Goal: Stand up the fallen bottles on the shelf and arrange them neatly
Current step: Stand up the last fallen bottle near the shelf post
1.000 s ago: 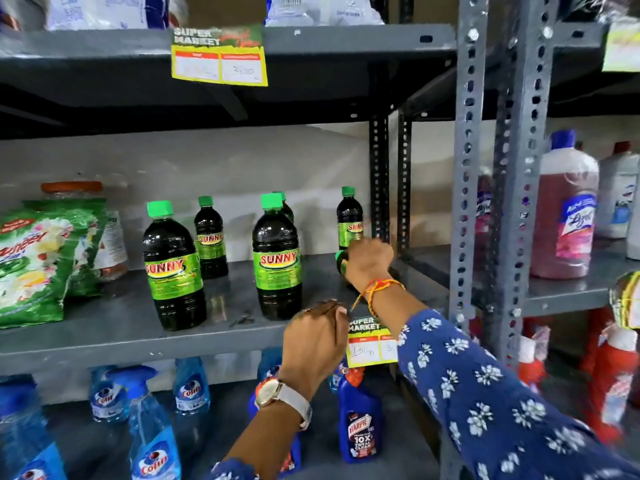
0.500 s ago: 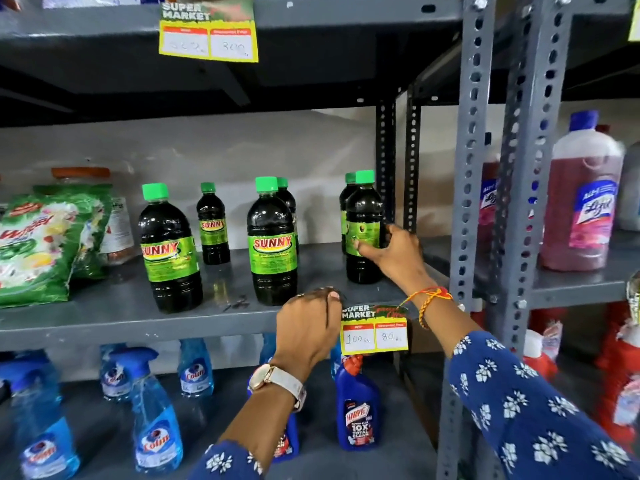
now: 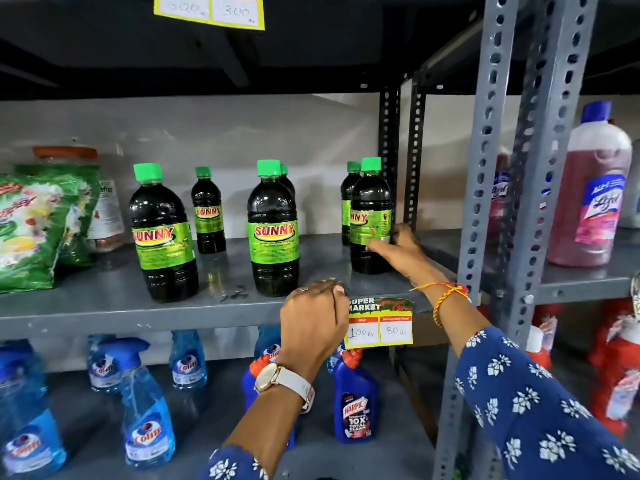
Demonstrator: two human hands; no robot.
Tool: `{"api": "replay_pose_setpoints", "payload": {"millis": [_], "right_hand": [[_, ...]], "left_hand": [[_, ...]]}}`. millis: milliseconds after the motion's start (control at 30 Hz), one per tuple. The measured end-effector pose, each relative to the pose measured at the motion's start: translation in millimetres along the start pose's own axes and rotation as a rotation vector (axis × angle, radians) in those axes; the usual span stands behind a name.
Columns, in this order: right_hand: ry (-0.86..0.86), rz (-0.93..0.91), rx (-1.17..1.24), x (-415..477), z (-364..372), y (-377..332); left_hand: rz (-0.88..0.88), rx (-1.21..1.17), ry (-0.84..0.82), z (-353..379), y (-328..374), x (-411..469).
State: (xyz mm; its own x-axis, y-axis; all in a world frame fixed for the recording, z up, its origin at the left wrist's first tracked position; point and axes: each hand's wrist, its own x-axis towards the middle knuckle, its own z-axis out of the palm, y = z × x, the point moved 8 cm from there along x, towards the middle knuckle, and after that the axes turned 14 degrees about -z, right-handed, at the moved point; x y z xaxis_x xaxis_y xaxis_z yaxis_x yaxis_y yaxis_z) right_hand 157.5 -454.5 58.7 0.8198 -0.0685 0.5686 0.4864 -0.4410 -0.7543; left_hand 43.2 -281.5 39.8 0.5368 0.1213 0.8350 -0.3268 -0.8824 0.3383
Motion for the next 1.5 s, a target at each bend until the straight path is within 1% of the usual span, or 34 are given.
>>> {"api": "replay_pose_setpoints", "payload": {"millis": [100,167,267,333,500,667,767,900,1033,1133,1267,1500], "right_hand": [[-0.032,-0.039,0.062,0,6,-7],[-0.039,-0.075,0.052,0,6,-9],[-0.038,-0.005,0.008,-1,4,-3],[-0.053,0.028,0.023,-1,4,1],[-0.028,0.007,0.011,2,5,1],[-0.052,0.018,0.065,0,5,-1],[-0.048,-0.014,0.08,1,5,-3],[-0.052,-0.057,0.035,0,6,-6],[-0.064,-0.05,0.028,1,5,-3],[-0.048,-0.024,0.095,-1,3,-3],[-0.084,-0.051,0.012,-6,5,-9],[-0.09,-0.08,-0.01,-20,0,-23]], "left_hand": [[-0.006,0.001,-0.013,3,-2,0],[-0.003,0.002,-0.036,7,-1,0],[-0.015,0.005,-0.067,10,-3,-1],[-0.018,0.001,-0.079,11,-4,-1],[-0.022,0.004,-0.088,13,-4,-1],[-0.01,0.009,-0.082,15,-5,-1],[-0.007,0.001,-0.071,15,-5,-1],[-0.011,0.004,-0.068,16,-5,-2],[-0.003,-0.006,-0.084,16,-6,-2],[0.01,-0.026,-0.099,14,-6,-1],[0.009,-0.025,-0.109,12,-6,-1],[0.012,-0.015,-0.14,13,-5,-2]]}}
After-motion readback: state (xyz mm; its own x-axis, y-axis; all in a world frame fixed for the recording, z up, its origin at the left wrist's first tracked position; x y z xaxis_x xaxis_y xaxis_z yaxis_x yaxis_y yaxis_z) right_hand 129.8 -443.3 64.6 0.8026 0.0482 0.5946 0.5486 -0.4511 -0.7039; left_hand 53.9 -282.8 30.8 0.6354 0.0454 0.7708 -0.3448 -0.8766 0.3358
